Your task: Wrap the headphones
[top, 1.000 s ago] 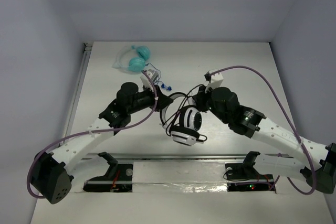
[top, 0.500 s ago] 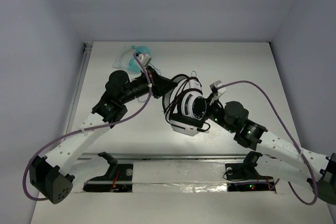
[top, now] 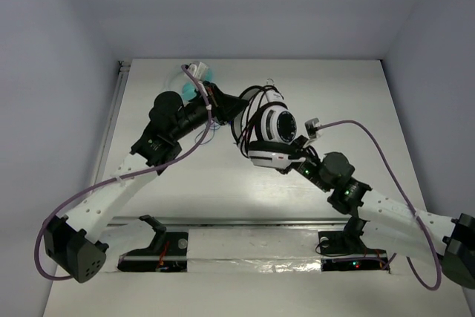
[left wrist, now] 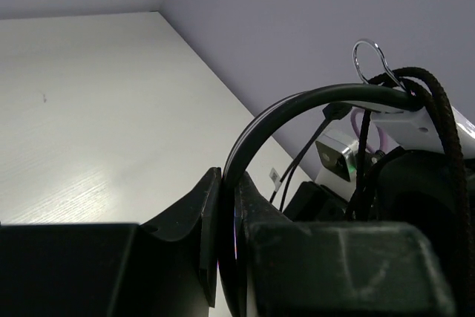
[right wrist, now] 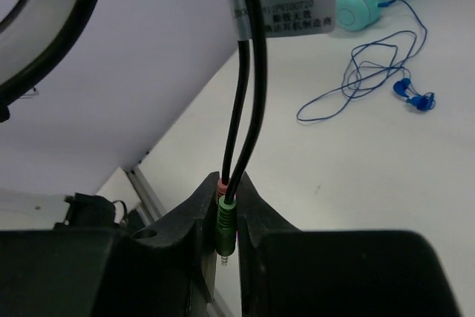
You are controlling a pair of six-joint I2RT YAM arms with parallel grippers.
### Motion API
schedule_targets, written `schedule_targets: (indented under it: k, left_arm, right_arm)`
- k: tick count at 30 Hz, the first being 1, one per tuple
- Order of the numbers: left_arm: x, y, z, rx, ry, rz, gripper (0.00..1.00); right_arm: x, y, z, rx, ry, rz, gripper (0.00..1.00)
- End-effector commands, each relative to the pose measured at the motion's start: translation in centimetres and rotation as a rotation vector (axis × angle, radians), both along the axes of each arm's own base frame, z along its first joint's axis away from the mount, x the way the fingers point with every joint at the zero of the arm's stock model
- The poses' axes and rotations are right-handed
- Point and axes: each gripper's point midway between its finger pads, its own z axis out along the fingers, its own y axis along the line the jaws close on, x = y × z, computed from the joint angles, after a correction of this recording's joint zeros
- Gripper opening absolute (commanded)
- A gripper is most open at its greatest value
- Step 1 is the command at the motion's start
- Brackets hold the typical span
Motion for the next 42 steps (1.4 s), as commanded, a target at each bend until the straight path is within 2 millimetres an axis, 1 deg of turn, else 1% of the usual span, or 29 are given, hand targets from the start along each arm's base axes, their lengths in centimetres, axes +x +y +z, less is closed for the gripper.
schedule_targets:
  k: [1, 2, 3, 4, 6, 8, 9, 11, 12, 14, 15, 16, 18, 19, 21, 22, 23, 24, 25, 28, 31, 34, 35, 36, 38, 39, 40, 41, 42]
  left_arm:
    - [1.6, 1.2, 4.4, -0.18, -0.023, 0.115, 0.0]
    - [2.0, 1.3, 4.1, -0.196, -0.007, 0.133, 0.0]
    - [2.6, 1.4, 3.5, -0.204, 0.012, 0.159, 0.0]
    - [3.5, 1.5, 3.2, -0.227, 0.034, 0.194, 0.0]
    - [4.9, 1.5, 2.0, -0.242, 0.069, 0.244, 0.0]
    - [6.0, 1.7, 1.5, -0.261, 0.085, 0.289, 0.0]
    - [6.5, 1.8, 1.1, -0.265, 0.094, 0.31, 0.0]
    - [8.0, 2.1, 0.1, -0.268, 0.112, 0.377, 0.0]
    - [8.8, 2.5, -0.5, -0.271, 0.124, 0.42, 0.0]
    - [10.0, 2.8, -1.9, -0.268, 0.15, 0.487, 0.0]
    - [10.8, 3.0, -3.1, -0.261, 0.172, 0.525, 0.0]
    - [11.2, 3.0, -3.6, -0.266, 0.181, 0.54, 0.0]
    - [11.9, 2.9, -4.9, -0.254, 0.202, 0.576, 0.0]
    - [12.4, 2.6, -6.1, -0.235, 0.218, 0.599, 0.0]
    - [12.8, 2.0, -7.4, -0.209, 0.231, 0.61, 0.0]
    - [13.6, 2.2, -9.2, -0.161, 0.243, 0.647, 0.0]
    - [13.4, 1.4, -9.9, -0.138, 0.247, 0.643, 0.0]
    - [13.6, 1.4, -10.9, -0.114, 0.249, 0.668, 0.0]
    - [13.8, 1.0, -12.7, -0.066, 0.254, 0.679, 0.0]
    - [13.8, -0.4, -16.4, -0.005, 0.291, 0.666, 0.0]
    - [13.5, -1.2, -19.8, 0.04, 0.332, 0.645, 0.0]
    - [12.7, -2.2, -22.7, 0.103, 0.361, 0.624, 0.0]
    - [12.7, -2.3, -23.3, 0.115, 0.369, 0.623, 0.0]
    - [12.3, -2.7, -23.8, 0.127, 0.376, 0.609, 0.0]
    - [12.4, -3.1, -25.4, 0.163, 0.398, 0.597, 0.0]
    - [12.6, -3.5, -25.7, 0.17, 0.404, 0.59, 0.0]
    - [12.5, -3.7, -27.0, 0.196, 0.42, 0.584, 0.0]
    - [12.7, -3.9, -27.3, 0.204, 0.424, 0.58, 0.0]
    - [13.1, -4.4, -27.2, 0.202, 0.425, 0.575, 0.0]
  right_arm:
    - [0.0, 0.7, 1.6, 0.14, 0.021, 0.019, 0.08]
    - [0.0, 0.8, 1.3, 0.157, 0.042, 0.024, 0.07]
    - [-0.2, 0.9, 1.9, 0.213, 0.048, 0.038, 0.07]
    - [-0.3, 1.1, 0.6, 0.213, 0.079, 0.041, 0.06]
    - [-0.4, 1.3, 0.5, 0.252, 0.104, 0.054, 0.06]
    - [-0.5, 1.9, -0.6, 0.248, 0.141, 0.077, 0.06]
    - [-0.9, 2.1, 0.0, 0.283, 0.137, 0.092, 0.06]
    - [-1.9, 2.4, -0.3, 0.324, 0.176, 0.138, 0.06]
    - [-2.3, 2.6, 0.4, 0.369, 0.192, 0.156, 0.07]
    - [-2.8, 2.7, 0.4, 0.391, 0.204, 0.168, 0.07]
    - [-2.9, 2.6, 0.6, 0.421, 0.231, 0.151, 0.07]
    - [-2.3, 2.2, 0.5, 0.438, 0.239, 0.11, 0.08]
    - [-2.4, 2.3, -0.2, 0.443, 0.262, 0.087, 0.08]
    - [-2.1, 2.2, -0.4, 0.453, 0.274, 0.062, 0.09]
    - [-2.5, 2.6, -1.1, 0.437, 0.291, 0.072, 0.09]
    - [-2.2, 2.5, -1.4, 0.448, 0.309, 0.053, 0.09]
    - [-2.4, 2.6, -1.6, 0.448, 0.323, 0.057, 0.09]
    - [-2.3, 2.6, -2.3, 0.435, 0.34, 0.049, 0.09]
    - [-1.9, 2.5, -2.8, 0.435, 0.363, 0.021, 0.09]
    - [-1.0, 2.1, -4.2, 0.41, 0.394, -0.054, 0.09]
    - [0.6, 0.5, -5.5, 0.428, 0.417, -0.182, 0.11]
    - [1.9, -1.2, -6.2, 0.446, 0.432, -0.31, 0.18]
    - [2.4, -1.3, -5.4, 0.459, 0.422, -0.331, 0.27]
    - [2.7, -1.5, -6.3, 0.413, 0.437, -0.371, 0.32]
    - [3.4, -1.8, -6.5, 0.388, 0.434, -0.422, 0.45]
    - [3.6, -1.7, -6.9, 0.358, 0.441, -0.439, 0.49]
    - [3.8, -1.7, -7.2, 0.351, 0.447, -0.45, 0.54]
    - [3.8, -1.6, -7.4, 0.346, 0.449, -0.448, 0.64]
    - [3.8, -1.5, -7.7, 0.329, 0.451, -0.449, 0.66]
